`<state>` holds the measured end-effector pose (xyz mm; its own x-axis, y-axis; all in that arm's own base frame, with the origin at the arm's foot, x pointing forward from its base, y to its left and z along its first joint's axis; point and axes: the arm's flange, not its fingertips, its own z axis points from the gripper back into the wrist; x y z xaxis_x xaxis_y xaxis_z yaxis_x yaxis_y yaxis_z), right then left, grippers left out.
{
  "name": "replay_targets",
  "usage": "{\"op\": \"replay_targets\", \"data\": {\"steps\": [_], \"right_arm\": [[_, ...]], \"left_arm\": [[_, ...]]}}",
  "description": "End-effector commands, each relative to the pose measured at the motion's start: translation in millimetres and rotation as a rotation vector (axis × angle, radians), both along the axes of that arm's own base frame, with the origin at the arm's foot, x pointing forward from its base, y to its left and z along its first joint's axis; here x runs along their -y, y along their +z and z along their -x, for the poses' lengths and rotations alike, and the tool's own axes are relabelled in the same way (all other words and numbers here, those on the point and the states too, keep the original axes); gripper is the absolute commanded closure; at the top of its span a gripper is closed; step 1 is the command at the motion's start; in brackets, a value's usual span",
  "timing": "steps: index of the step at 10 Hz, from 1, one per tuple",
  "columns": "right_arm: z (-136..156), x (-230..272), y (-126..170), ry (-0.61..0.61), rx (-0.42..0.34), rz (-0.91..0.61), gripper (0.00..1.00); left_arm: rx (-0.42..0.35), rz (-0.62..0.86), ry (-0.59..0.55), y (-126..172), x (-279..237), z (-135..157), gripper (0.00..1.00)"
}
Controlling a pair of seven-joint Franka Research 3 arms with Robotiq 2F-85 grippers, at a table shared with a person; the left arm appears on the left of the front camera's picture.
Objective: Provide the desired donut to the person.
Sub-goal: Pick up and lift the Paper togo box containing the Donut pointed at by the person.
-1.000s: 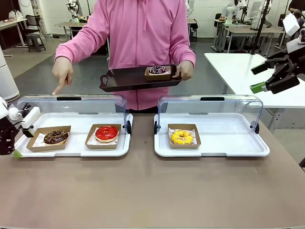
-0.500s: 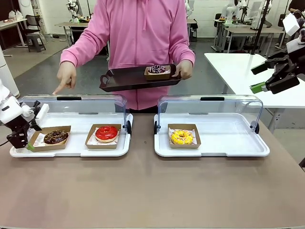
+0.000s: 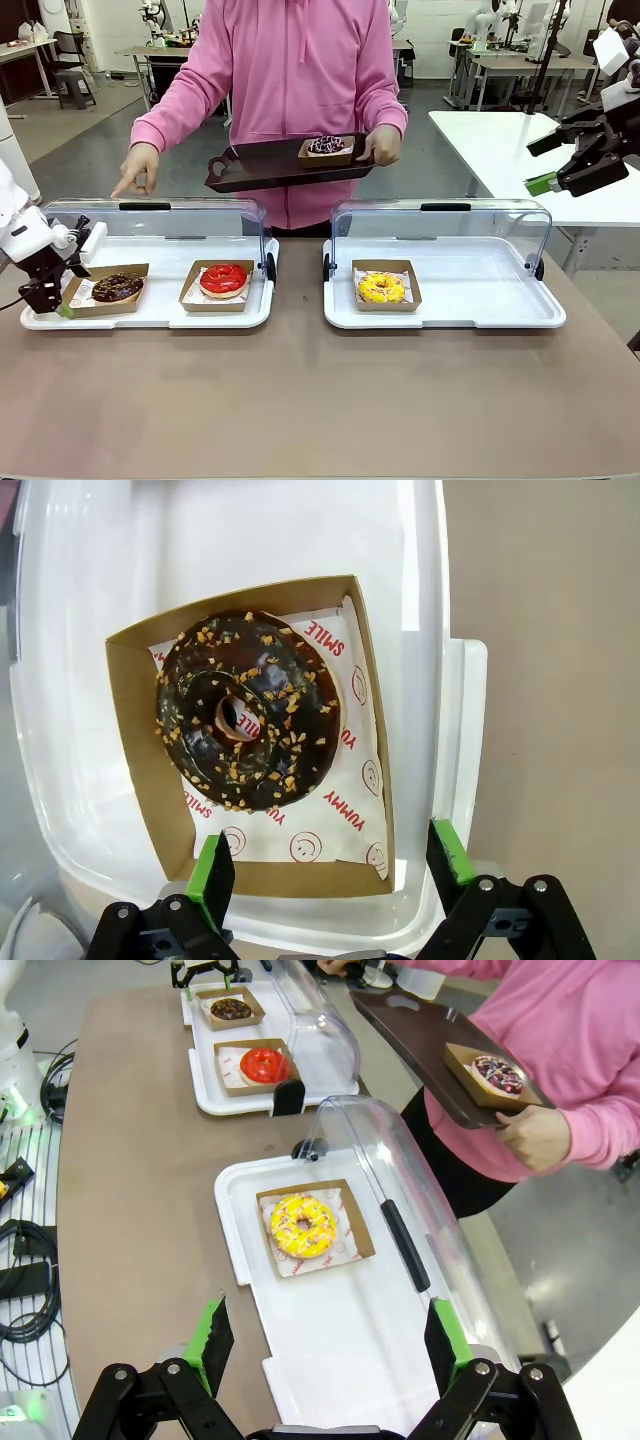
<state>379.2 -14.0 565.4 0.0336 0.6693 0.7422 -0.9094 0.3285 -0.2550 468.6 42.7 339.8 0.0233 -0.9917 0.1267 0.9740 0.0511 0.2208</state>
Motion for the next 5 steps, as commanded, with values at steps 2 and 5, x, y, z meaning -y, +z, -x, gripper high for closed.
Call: {"op": "replay_targets", "data": {"steps": [2, 5], "right_arm": [[0.1, -0.3, -1.9, 0.009, -0.001, 0.002, 0.00], [0.1, -0.3, -1.9, 0.009, -0.001, 0.002, 0.00]], "left_arm": [[-0.010, -0.021, 0.001, -7.7, -3.8, -2.2, 0.58], [-0.027, -0.032, 0.007, -7.9, -4.5, -0.3, 1.00]]}}
